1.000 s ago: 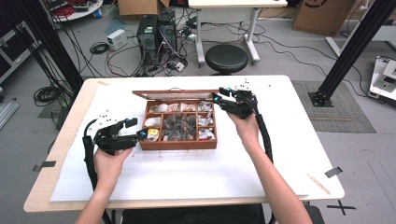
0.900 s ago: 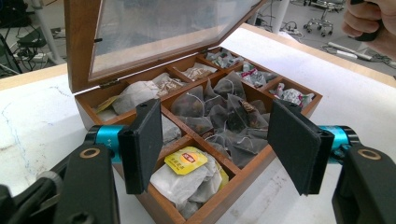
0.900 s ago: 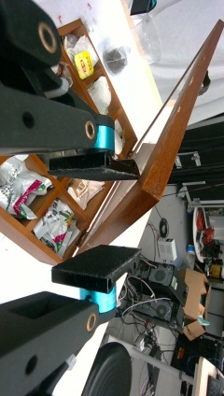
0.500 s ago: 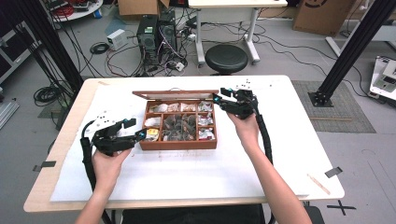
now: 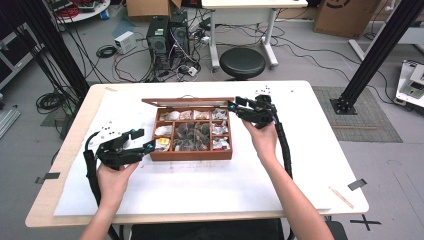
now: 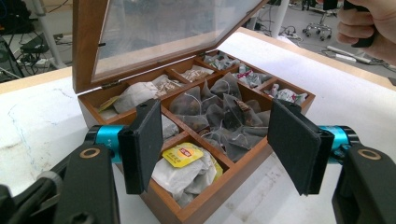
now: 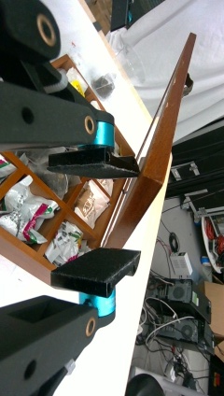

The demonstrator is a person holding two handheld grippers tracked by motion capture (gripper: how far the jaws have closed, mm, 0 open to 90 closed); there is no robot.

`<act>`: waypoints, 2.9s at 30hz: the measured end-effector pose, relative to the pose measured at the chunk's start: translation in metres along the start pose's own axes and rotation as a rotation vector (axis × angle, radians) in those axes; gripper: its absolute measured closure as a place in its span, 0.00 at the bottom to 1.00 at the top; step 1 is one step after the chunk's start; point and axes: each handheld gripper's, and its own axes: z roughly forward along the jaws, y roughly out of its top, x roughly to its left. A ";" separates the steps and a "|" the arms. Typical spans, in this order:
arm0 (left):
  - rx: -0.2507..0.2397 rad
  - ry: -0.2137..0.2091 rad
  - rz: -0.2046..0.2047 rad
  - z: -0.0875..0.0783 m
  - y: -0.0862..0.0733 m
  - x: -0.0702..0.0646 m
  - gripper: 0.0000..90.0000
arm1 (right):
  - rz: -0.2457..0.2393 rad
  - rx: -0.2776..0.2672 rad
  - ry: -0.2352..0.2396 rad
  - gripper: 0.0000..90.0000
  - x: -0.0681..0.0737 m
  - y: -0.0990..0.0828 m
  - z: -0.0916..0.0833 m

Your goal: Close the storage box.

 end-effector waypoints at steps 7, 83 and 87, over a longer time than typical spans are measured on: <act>0.000 -0.005 -0.001 -0.003 -0.003 -0.001 0.40 | 0.045 0.007 0.031 0.64 -0.001 -0.002 0.000; -0.006 -0.058 0.019 0.004 0.000 -0.007 0.40 | -0.007 0.069 0.012 0.70 0.030 -0.059 -0.015; -0.006 -0.061 0.017 0.005 0.000 -0.008 0.40 | -0.018 0.073 0.004 0.70 0.032 -0.063 -0.016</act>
